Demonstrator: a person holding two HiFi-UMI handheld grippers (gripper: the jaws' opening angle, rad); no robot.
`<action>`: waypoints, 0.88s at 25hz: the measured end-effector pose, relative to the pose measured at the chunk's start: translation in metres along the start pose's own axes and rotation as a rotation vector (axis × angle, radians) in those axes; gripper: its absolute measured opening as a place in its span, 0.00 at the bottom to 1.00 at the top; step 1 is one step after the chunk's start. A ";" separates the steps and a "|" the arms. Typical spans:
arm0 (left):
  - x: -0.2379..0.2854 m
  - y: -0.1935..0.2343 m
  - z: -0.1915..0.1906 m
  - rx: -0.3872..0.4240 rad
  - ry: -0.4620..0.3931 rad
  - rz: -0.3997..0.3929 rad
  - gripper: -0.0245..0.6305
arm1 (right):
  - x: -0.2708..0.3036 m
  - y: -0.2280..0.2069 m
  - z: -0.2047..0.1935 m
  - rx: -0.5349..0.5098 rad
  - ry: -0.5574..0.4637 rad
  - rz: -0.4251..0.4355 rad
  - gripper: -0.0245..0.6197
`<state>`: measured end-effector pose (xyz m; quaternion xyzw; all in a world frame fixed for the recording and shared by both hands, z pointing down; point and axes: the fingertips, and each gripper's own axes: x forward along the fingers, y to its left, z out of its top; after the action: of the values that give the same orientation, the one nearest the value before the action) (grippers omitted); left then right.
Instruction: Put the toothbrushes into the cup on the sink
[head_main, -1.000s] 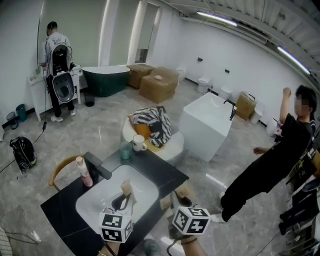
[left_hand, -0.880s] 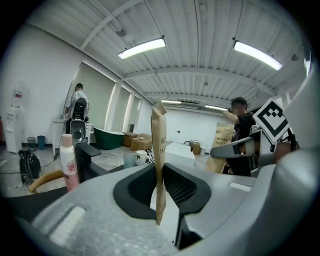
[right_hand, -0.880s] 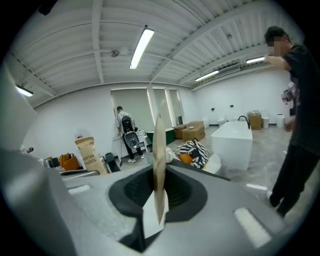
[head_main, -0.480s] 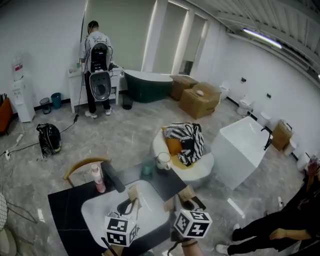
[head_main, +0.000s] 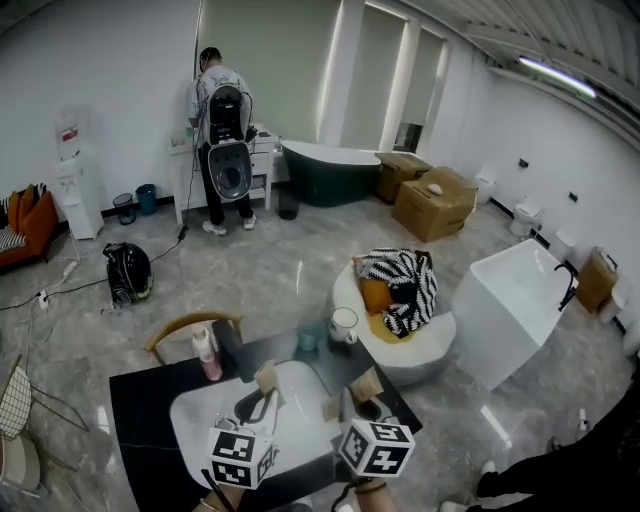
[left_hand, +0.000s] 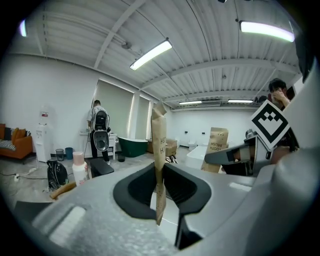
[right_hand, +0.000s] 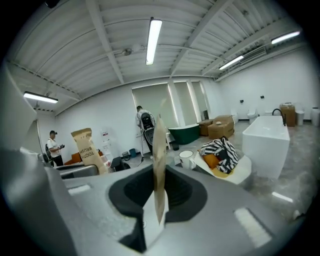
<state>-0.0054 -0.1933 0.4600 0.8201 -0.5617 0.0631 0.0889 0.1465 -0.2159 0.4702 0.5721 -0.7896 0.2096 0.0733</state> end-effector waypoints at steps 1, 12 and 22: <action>0.000 0.001 -0.001 0.001 0.002 0.008 0.12 | 0.000 0.001 -0.001 -0.010 0.006 0.005 0.11; 0.002 -0.004 0.001 0.000 -0.013 0.016 0.12 | -0.007 -0.012 -0.004 -0.033 0.029 -0.015 0.11; 0.024 -0.001 0.006 -0.010 -0.014 0.029 0.12 | 0.014 -0.023 0.015 -0.072 0.022 -0.003 0.11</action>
<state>0.0039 -0.2165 0.4593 0.8118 -0.5745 0.0559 0.0883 0.1650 -0.2402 0.4676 0.5677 -0.7950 0.1872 0.1029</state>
